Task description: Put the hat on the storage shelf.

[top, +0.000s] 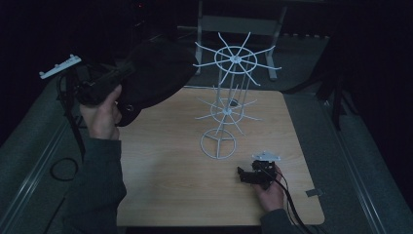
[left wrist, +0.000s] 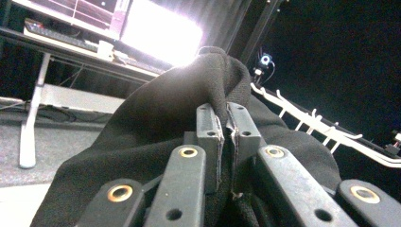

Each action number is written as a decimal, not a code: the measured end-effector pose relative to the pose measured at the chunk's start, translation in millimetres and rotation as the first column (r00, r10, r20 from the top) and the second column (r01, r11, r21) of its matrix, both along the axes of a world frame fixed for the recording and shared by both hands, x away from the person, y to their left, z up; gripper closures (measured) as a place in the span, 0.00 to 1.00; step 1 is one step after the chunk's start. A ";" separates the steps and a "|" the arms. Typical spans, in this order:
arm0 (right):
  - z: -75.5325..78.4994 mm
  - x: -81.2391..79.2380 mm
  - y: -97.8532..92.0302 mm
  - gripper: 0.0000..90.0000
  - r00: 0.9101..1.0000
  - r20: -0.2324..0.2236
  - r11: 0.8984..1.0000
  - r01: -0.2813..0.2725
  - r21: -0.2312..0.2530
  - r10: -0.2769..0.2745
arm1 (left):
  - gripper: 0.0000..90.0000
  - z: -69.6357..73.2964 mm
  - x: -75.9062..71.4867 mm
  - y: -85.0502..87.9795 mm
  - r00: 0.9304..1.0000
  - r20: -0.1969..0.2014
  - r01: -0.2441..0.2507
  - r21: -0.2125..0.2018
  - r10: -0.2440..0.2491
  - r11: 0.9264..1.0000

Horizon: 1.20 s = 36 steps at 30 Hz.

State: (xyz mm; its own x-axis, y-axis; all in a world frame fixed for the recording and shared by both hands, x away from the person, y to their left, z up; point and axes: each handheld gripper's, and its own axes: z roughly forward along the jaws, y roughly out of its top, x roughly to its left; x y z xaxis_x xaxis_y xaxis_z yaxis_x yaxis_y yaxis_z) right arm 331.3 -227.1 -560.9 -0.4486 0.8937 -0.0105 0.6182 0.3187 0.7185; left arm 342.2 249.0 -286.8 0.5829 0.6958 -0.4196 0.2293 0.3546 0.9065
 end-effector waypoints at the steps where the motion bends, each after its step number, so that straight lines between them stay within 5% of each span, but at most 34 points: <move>1: 0.0 0.0 0.0 0.12 1.000 0.000 1.000 0.000 0.000 0.000 | 0.96 0.7 -0.3 0.2 1.000 0.001 0.002 0.002 -0.002 1.000; 16: 0.0 0.0 0.0 0.12 1.000 0.000 1.000 0.000 0.001 0.000 | 0.96 4.6 -5.6 3.6 0.999 0.029 -0.012 -0.047 0.013 0.999; 36: 0.0 0.0 -0.1 0.12 1.000 0.000 1.000 -0.001 -0.001 0.001 | 0.96 4.8 -5.5 5.2 0.999 0.046 0.030 -0.105 -0.025 0.994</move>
